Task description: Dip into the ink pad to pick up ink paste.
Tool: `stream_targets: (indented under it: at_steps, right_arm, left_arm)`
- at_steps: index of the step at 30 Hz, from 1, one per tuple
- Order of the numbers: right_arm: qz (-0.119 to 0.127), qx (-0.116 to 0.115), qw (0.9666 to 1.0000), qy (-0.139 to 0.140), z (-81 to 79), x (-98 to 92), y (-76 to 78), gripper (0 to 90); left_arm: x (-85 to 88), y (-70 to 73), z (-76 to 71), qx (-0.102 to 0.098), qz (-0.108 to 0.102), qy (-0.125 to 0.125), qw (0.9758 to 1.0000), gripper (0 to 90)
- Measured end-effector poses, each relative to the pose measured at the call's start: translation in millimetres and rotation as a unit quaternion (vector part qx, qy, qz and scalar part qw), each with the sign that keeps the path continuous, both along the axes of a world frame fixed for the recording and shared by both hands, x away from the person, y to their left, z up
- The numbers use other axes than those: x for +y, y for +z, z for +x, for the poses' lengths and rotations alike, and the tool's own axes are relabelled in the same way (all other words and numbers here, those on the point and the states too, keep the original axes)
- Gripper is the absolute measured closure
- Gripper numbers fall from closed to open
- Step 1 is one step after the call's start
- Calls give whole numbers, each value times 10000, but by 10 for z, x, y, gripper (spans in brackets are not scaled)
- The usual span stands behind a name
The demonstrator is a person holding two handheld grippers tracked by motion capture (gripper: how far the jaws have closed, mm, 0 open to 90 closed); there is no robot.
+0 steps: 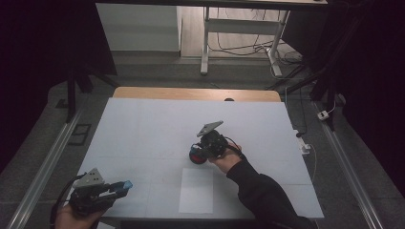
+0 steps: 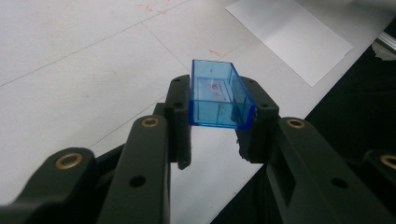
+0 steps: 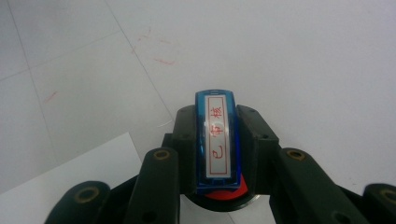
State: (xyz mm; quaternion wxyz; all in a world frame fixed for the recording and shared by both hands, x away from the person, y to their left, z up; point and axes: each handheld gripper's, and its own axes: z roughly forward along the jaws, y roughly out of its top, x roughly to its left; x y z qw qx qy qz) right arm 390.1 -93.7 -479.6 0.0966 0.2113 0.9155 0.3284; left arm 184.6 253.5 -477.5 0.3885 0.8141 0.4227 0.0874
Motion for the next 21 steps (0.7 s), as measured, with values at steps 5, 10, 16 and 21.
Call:
stream_targets:
  at_steps: [5, 10, 16, 21]
  right_arm:
    - [-129, -173, 9998, 34, -43, 33, 0, 707]
    - [-220, -321, 9992, 66, -78, 59, -2, 707]
    - [-25, -109, 9999, -3, -26, 19, -10, 707]
    - [236, 159, 9996, -61, 46, -43, -27, 707]
  left_arm:
    - [-1, 0, 0, -3, 3, -1, 10000, 683]
    - [-7, 0, 0, -4, 31, -5, 10000, 683]
    - [-7, 0, 0, -4, 30, -6, 10000, 683]
    - [-7, 0, 1, -1, 33, -7, 10000, 683]
